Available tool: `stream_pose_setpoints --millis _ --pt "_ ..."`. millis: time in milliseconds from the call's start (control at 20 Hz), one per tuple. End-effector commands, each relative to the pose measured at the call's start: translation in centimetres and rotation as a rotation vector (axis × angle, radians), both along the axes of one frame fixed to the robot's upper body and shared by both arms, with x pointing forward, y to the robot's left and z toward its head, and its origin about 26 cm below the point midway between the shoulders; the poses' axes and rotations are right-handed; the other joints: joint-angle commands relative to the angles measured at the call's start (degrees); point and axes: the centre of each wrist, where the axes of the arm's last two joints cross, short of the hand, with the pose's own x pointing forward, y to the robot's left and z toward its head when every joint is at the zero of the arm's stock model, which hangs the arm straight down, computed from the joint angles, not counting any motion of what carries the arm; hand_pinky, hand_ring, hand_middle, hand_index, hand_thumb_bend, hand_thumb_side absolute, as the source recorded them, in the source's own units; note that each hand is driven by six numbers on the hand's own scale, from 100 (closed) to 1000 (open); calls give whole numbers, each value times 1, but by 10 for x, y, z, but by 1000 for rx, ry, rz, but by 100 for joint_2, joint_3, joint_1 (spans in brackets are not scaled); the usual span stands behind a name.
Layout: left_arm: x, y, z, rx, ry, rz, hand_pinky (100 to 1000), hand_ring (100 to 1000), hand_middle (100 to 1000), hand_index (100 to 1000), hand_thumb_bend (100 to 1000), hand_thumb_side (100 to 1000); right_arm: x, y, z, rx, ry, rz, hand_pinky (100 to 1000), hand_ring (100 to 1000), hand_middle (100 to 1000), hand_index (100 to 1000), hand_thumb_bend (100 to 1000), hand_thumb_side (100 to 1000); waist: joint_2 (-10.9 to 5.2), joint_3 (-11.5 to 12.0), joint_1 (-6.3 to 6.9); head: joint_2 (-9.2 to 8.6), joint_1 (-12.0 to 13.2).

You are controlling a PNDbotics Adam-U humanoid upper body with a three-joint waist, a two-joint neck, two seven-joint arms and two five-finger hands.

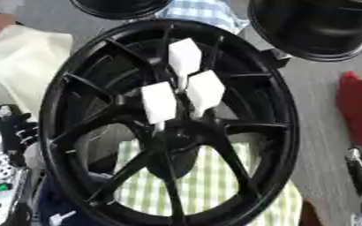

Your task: Pull the pin out of the wheel hub.

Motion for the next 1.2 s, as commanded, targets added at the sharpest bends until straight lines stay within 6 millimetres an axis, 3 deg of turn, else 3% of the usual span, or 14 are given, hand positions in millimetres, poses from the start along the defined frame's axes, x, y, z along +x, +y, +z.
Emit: stream_pose_setpoints --millis 50,350,700,850,950,1050,1200 --pt "-1 4 12 11 -85 13 725 618 528 695 142 1000 -1 -2 31 -115 -113 76 781 828 622 893 100 481 -122 -3 2 -29 18" --pt "-2 12 6 19 -98 41 725 617 525 694 140 1000 -19 -9 72 -345 -238 239 790 825 631 884 100 470 -155 -67 -66 45 26" --pt "-3 21 4 45 -82 54 725 622 523 693 135 1000 -52 -14 102 -676 -261 422 802 813 636 867 100 468 -208 -124 -180 103 41" --pt "-3 23 4 58 -79 56 725 622 522 693 132 1000 -56 -18 106 -782 -248 491 813 812 644 862 100 420 -219 -135 -222 118 18" --pt "-3 25 4 69 -78 57 725 622 522 694 129 1000 -55 -20 112 -859 -245 546 825 812 656 858 100 313 -223 -146 -250 124 6" --pt "-4 28 5 83 -77 58 725 622 522 694 127 1000 -49 -20 122 -949 -256 605 837 814 667 854 100 243 -227 -163 -276 129 12" --pt "-5 34 5 101 -77 65 725 622 521 693 124 1000 -37 -18 147 -1102 -292 684 852 819 683 849 100 208 -234 -205 -301 139 54"
